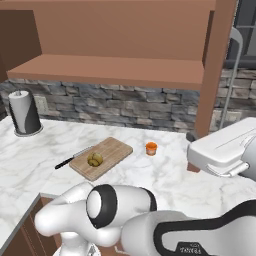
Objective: Pick the bread, place it on the cutting board, pick the jam, place it on the counter, and close the cabinet.
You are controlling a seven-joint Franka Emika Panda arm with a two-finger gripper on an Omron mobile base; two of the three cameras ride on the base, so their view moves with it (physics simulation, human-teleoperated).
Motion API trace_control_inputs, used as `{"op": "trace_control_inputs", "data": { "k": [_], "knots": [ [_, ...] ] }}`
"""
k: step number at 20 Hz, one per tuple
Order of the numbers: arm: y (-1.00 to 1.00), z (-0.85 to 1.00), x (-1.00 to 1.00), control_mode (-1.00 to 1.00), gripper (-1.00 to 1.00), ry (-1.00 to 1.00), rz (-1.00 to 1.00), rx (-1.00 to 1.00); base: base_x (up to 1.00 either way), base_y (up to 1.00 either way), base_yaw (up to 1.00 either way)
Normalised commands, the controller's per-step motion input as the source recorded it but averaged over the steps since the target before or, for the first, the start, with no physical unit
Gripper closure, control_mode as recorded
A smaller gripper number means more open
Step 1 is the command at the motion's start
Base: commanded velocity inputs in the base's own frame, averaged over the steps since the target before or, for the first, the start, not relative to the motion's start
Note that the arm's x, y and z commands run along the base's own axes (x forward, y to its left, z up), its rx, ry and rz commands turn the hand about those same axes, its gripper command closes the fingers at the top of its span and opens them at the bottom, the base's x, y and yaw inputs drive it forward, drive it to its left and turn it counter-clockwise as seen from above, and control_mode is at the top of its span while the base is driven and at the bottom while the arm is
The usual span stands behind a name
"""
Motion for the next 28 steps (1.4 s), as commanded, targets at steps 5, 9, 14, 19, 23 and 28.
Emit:
{"op": "trace_control_inputs", "data": {
  "k": [5,9,14,19,23,28],
  "knots": [
    [0.01,0.0,0.0,-1.0,-1.0,0.0,0.1,0.0,0.0,0.0,0.0],
    [0.03,0.0,0.0,-1.0,-1.0,0.0,0.1,0.0,0.0,0.0,0.0],
    [0.06,0.0,0.0,-1.0,-1.0,0.0,0.1,0.0,0.0,0.0,0.0],
    [0.1,0.0,0.0,-1.0,-1.0,0.0,0.09,0.0,0.0,0.0,0.0],
    [0.09,0.0,0.0,-1.0,-1.0,0.0,0.09,0.0,0.0,0.0,0.0],
    [0.08,0.0,0.0,-1.0,-1.0,0.0,0.09,0.0,0.0,0.0,0.0]
  ]
}}
